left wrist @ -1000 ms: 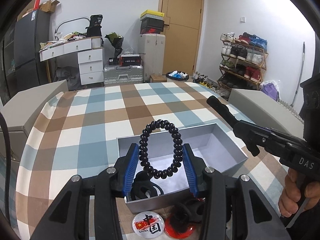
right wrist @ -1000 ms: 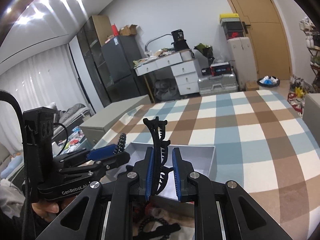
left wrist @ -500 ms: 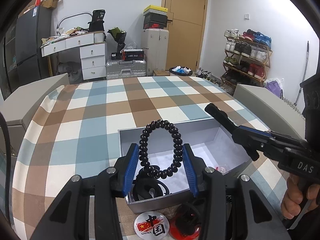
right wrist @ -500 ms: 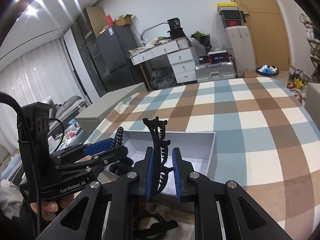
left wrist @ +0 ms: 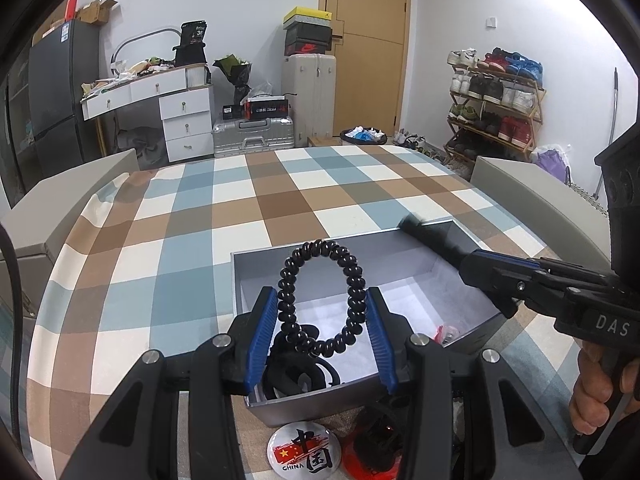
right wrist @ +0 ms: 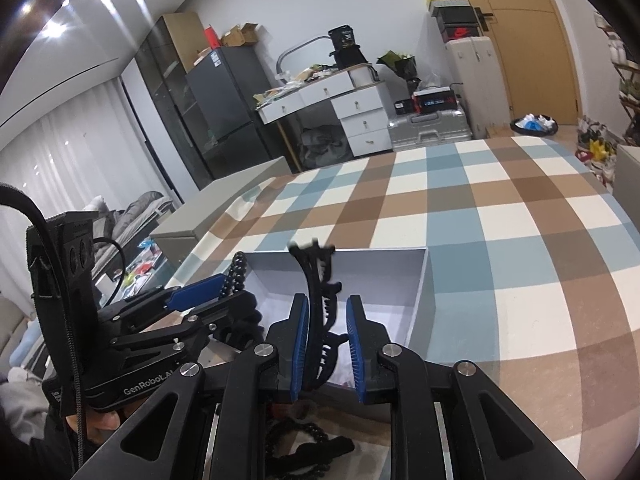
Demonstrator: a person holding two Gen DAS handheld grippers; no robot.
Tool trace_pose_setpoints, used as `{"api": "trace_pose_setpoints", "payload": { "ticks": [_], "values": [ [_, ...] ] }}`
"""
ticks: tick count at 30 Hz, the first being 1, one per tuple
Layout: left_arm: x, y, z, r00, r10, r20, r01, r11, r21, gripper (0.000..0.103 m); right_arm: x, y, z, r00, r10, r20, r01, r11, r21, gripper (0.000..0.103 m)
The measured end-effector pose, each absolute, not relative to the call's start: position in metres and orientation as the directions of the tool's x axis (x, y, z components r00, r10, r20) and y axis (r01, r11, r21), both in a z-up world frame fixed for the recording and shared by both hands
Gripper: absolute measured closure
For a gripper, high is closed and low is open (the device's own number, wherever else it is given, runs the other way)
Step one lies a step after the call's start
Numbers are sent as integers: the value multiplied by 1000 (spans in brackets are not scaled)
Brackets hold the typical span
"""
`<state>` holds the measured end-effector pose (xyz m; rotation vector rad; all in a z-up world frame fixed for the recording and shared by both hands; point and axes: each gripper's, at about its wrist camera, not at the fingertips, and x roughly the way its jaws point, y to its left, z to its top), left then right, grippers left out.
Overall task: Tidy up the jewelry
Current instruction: 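Lower the claw clip into the grey box with the right tool while the left drops the bracelet in, then withdraw both open tools from the grey box toward the remaining items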
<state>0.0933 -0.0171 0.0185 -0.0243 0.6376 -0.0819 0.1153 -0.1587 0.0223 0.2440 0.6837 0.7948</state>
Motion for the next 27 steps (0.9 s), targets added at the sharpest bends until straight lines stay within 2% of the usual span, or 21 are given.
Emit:
{"api": "trace_pose_setpoints", "payload": {
  "ticks": [2,4,6,7,8,10,12,14,15,23,27],
  "values": [
    [92,-18,20,799,-88,-594,77,996,-44,57,112,-158,24,499,730,-468,-587,681,437,72],
    [90,-19,22,799,-108,-591,96,994,-53,52,109,-160,27,521,721,-457,-588,691,420,68],
    [85,-20,25,807,-111,-580,96,994,-57,30,106,-162,29,530,711,-463,-584,701,408,65],
    [82,-20,27,813,-113,-572,95,994,-61,25,104,-164,30,534,707,-463,-583,705,404,62],
    [81,-21,28,815,-115,-567,96,993,-63,18,102,-166,30,537,705,-463,-584,707,399,56],
    [76,-22,30,818,-119,-563,102,993,-61,17,96,-173,31,554,694,-459,-581,718,384,44],
    [74,-22,30,816,-104,-569,88,995,-56,12,91,-178,32,562,687,-460,-578,724,375,19],
    [68,-21,30,819,-101,-564,74,995,-70,1,88,-185,33,567,688,-453,-572,725,384,5],
    [63,-20,31,824,-108,-557,77,994,-80,1,86,-188,33,565,690,-453,-568,723,393,2],
    [30,-20,20,831,-86,-550,80,996,-35,1,73,-184,16,479,671,-566,-587,724,362,2],
    [30,-18,11,809,-97,-580,84,995,-49,1,57,-176,6,435,664,-608,-630,707,321,2]
  ]
}}
